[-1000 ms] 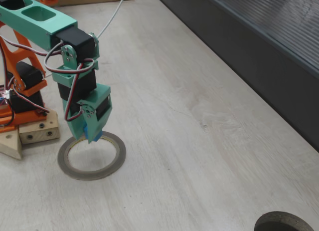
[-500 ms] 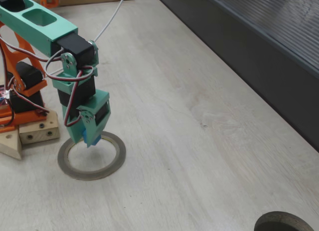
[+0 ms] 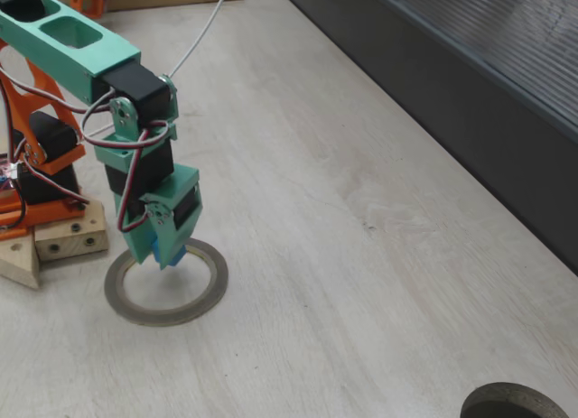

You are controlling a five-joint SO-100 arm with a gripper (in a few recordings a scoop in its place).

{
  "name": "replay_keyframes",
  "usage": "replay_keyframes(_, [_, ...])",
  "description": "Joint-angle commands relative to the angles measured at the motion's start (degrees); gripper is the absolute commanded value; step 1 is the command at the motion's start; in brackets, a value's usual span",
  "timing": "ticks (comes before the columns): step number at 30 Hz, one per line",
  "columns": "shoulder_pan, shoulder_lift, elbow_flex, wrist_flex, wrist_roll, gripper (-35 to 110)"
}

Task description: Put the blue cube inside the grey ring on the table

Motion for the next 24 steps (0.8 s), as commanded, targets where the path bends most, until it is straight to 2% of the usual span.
replay_keyframes(1, [0.5,1.5,1.8,0.2,0.7,2])
replay_keyframes(11, [0.5,1.5,2.5,-5.4,0.8,2])
replay_keyframes(24, [0.5,1.5,2.5,-5.4,0.6,2])
